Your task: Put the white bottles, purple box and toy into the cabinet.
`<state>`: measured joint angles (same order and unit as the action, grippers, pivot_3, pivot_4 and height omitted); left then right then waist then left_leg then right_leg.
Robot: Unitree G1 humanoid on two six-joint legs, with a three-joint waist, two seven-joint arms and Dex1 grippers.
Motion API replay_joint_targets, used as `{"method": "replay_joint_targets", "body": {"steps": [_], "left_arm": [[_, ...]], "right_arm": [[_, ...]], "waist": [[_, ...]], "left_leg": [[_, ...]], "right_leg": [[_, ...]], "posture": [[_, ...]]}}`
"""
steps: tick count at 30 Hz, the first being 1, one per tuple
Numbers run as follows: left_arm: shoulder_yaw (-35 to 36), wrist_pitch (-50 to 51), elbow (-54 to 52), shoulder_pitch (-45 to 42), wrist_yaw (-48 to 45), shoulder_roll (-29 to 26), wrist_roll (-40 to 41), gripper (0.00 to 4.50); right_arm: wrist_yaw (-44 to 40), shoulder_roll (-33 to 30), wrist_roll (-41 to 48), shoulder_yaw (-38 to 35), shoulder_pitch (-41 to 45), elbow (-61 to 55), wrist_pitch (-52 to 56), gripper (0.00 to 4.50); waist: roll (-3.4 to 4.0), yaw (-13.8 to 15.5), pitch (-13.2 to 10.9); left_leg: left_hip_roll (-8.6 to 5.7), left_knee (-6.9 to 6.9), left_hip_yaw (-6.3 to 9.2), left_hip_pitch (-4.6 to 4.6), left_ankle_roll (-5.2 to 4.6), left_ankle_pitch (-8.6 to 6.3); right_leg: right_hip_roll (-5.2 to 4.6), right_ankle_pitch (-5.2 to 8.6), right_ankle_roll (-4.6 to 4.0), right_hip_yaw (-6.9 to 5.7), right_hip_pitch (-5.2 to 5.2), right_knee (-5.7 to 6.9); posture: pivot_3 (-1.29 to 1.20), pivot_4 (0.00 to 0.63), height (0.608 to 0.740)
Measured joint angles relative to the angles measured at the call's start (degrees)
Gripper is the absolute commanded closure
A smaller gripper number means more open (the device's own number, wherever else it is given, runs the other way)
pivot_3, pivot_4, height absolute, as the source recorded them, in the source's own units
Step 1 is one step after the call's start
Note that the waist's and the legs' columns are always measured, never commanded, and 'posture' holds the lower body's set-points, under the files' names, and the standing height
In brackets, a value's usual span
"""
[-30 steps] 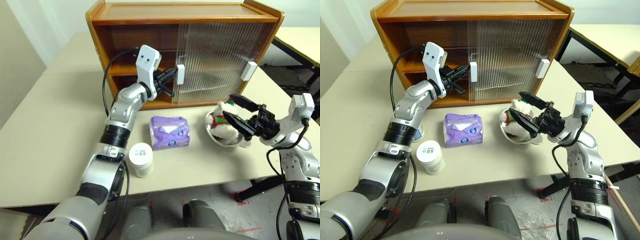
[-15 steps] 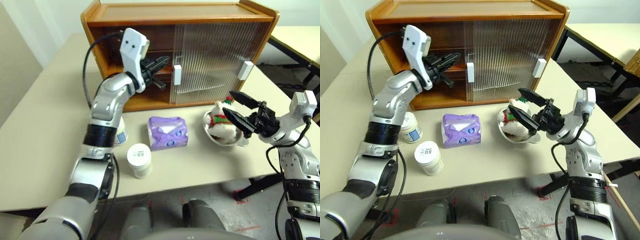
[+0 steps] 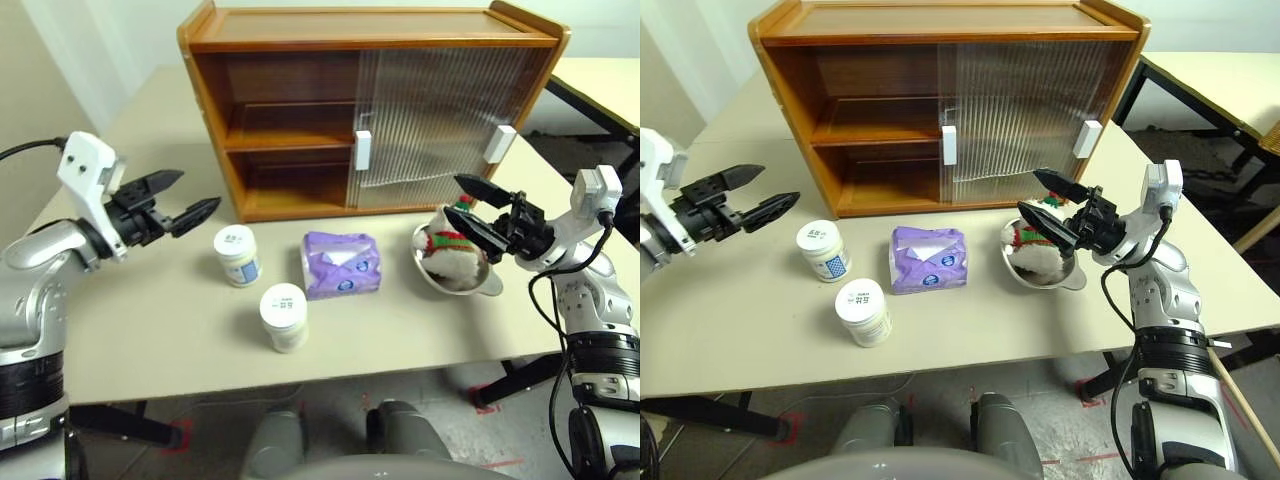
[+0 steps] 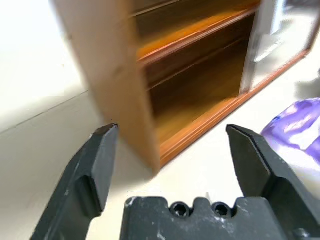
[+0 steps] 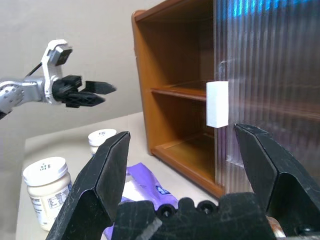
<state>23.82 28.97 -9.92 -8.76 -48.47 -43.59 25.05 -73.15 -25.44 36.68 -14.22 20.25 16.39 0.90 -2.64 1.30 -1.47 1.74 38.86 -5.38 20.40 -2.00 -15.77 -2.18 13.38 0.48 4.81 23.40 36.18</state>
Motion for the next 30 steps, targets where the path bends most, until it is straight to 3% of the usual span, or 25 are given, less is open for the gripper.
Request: {"method": "replay_joint_targets", "body": {"steps": [8,16,30], "left_arm": [[-0.46,-3.77,-0.73,8.11,0.04,4.4,1.29,0.04],[-3.8,-4.7,-1.13,14.07,-3.17,4.19,1.8,0.04],[-13.16,-11.3,4.35,13.19,-1.36,4.65,-6.08,0.04]], "right_arm": [[-0.36,-0.44,-0.22,-0.07,1.15,1.91,-0.19,0.0],[-0.14,-0.45,-0.28,-0.08,0.97,1.92,-0.22,0.0],[0.35,-0.48,-0.32,-0.08,0.32,1.58,-0.22,0.0]], "waist": [[0.01,1.77,-0.03],[0.05,1.37,-0.08],[0.18,1.31,-0.2]], "left_leg": [[0.0,-0.2,0.0,0.01,0.03,-0.02],[-0.02,-0.69,0.01,-0.05,0.05,-0.03],[-0.03,-0.75,0.06,-0.05,0.09,-0.05]], "right_leg": [[-0.6,0.12,-0.12,-0.42,0.0,0.02],[-0.56,0.32,-0.08,-0.49,0.06,0.01],[-0.63,0.43,-0.06,-0.59,0.04,0.0]], "posture": [[0.16,0.003,0.74],[0.15,0.014,0.74],[0.14,0.015,0.74]]}}
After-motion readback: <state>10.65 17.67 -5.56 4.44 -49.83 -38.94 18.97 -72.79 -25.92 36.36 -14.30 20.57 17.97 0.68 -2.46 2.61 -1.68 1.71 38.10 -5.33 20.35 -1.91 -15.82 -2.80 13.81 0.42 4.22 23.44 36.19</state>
